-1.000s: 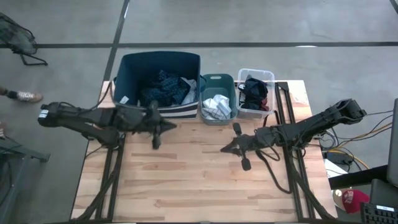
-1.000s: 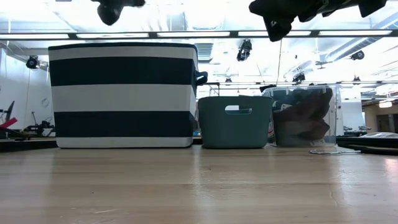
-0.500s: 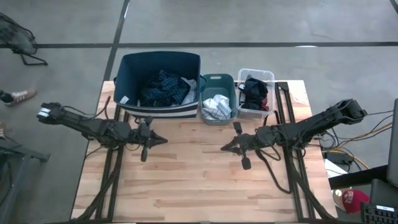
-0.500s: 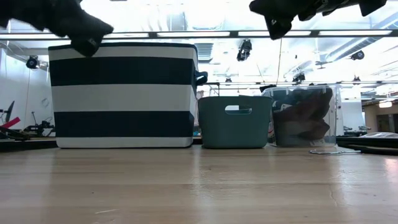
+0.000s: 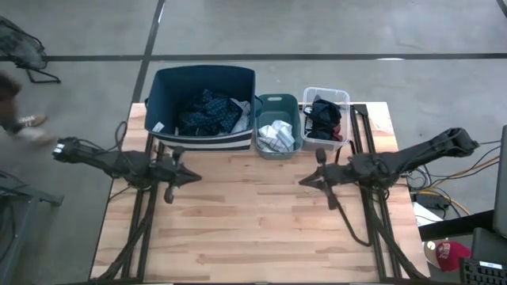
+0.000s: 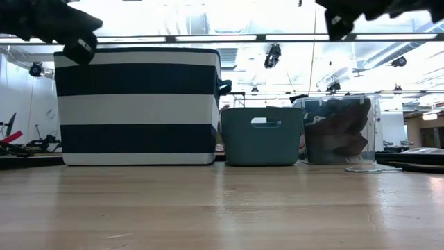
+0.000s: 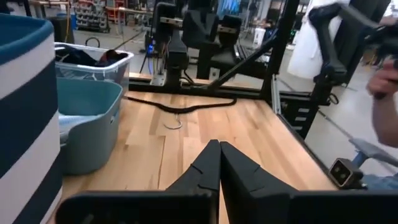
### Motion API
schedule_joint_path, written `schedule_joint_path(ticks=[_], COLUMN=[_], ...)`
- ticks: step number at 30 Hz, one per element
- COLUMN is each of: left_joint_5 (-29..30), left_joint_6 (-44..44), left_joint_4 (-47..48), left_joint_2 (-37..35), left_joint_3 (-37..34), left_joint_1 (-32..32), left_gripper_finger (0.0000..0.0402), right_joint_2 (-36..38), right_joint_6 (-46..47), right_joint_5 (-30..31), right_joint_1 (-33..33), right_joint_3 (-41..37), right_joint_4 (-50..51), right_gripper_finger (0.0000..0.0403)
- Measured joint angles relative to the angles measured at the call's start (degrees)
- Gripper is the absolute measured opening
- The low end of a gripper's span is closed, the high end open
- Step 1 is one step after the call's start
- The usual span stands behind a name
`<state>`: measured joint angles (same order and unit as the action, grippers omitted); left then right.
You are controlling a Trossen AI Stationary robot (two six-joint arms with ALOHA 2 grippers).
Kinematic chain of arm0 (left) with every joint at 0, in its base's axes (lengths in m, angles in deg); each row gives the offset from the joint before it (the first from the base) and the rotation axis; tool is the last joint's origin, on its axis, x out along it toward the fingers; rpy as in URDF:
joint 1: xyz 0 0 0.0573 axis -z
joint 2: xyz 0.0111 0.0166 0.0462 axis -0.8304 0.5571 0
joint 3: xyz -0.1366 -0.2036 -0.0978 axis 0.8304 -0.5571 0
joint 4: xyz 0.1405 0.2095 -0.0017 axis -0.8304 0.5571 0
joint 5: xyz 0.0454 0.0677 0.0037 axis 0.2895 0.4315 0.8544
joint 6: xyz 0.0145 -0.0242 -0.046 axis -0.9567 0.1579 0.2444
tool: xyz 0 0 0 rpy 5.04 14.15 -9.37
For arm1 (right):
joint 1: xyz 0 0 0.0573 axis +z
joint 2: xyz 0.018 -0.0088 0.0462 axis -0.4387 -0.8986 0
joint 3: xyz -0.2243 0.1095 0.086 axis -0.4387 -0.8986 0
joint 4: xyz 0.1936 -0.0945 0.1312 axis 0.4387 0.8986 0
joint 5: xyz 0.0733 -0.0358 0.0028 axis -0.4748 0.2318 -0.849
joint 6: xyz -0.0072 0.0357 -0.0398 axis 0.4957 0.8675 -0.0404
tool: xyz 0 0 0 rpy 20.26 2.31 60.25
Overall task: Pick & Place Cloths
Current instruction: Return to Home Position
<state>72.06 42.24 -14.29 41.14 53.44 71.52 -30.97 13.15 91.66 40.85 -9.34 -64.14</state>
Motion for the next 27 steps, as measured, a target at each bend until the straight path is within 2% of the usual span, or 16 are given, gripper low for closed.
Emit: schedule_joint_path(ticks=[14, 21, 27], left_joint_5=[0.0, 0.3, 1.0], left_joint_6=[-3.6, -4.0, -4.4], left_joint_4=[7.9, 12.0, 13.1], left_joint_2=[-12.2, -19.0, -19.3], left_joint_3=[-0.1, 0.0, -0.1], left_joint_1=[0.0, 0.0, 0.0], left_gripper_finger=[0.0006, 0.0012, 0.0009], right_joint_2=[24.1, 34.6, 41.3], right_joint_6=[1.0, 1.0, -0.1], right_joint_5=[0.0, 0.1, 0.1], right_joint_1=[0.0, 0.0, 0.0], right_joint_3=[-14.3, -16.3, -15.6], right_joint_4=[-0.3, 8.4, 15.4], right_gripper_finger=[0.0008, 0.0008, 0.0008])
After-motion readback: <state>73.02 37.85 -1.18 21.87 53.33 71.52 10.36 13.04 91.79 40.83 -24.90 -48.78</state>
